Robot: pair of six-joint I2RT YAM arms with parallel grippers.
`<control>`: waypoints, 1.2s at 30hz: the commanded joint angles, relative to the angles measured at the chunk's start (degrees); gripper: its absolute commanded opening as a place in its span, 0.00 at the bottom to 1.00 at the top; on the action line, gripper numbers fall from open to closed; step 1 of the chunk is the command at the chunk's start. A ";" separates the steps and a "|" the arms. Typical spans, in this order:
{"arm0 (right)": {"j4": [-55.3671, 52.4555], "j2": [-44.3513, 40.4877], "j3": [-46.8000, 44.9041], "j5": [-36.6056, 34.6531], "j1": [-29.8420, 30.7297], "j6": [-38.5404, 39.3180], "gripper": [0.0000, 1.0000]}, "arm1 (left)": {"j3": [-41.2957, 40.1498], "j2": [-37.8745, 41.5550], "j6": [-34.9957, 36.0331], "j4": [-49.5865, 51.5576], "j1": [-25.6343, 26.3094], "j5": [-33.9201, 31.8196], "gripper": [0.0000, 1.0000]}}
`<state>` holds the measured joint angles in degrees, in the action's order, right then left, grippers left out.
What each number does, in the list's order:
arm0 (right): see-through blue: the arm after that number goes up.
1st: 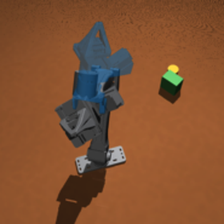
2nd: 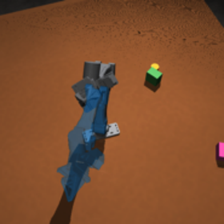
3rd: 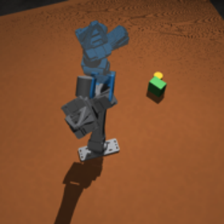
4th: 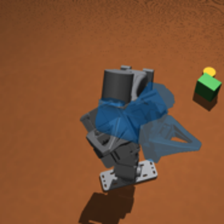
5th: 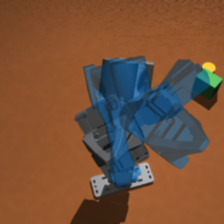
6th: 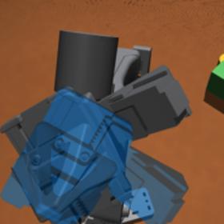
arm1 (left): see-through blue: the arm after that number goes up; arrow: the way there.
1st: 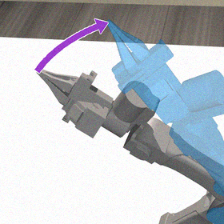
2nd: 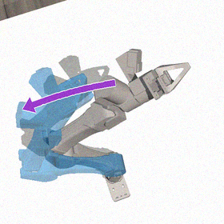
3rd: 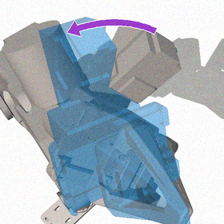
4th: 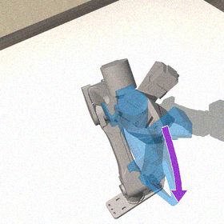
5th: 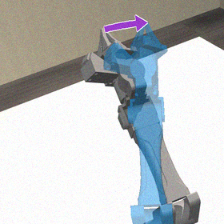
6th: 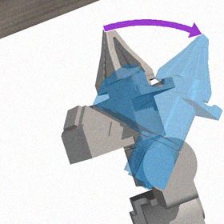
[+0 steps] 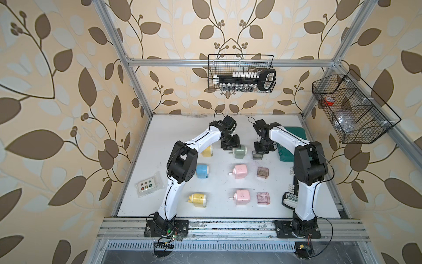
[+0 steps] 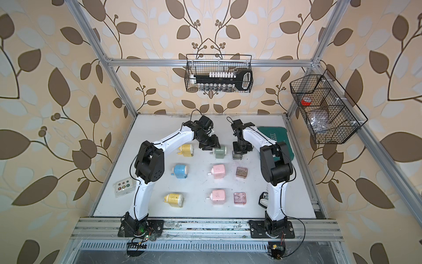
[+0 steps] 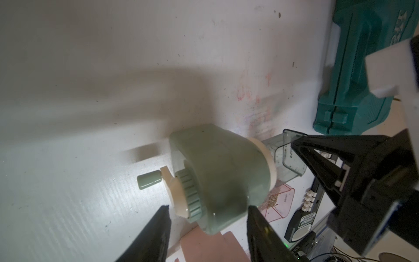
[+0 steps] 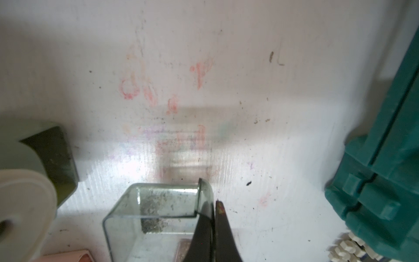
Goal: Put the tray back into the pencil sharpener
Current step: Close the container of the pencil sharpener.
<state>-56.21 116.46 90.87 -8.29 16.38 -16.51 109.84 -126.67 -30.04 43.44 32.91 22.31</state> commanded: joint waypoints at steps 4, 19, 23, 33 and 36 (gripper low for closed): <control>-1.00 1.90 2.19 1.00 0.24 -0.63 0.00 | 1.92 -0.46 0.46 1.29 -0.76 1.45 0.54; -4.06 4.68 6.19 -0.43 1.37 -1.41 0.00 | -4.35 1.35 -0.52 -0.88 -2.67 1.63 0.52; -5.21 5.44 7.30 -1.34 1.47 -1.50 0.00 | -4.55 1.22 -0.52 -0.86 -2.81 1.78 0.52; -7.85 8.35 10.86 -2.56 1.98 -2.45 0.00 | -5.58 0.86 -0.82 -1.47 -2.79 2.57 0.52; -8.62 9.48 12.50 -2.76 2.30 -2.72 0.00 | -6.35 1.21 -0.90 -1.69 -2.77 2.52 0.52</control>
<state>-62.52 124.11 101.16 -9.87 18.02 -18.15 105.93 -126.10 -30.85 38.28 30.65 27.81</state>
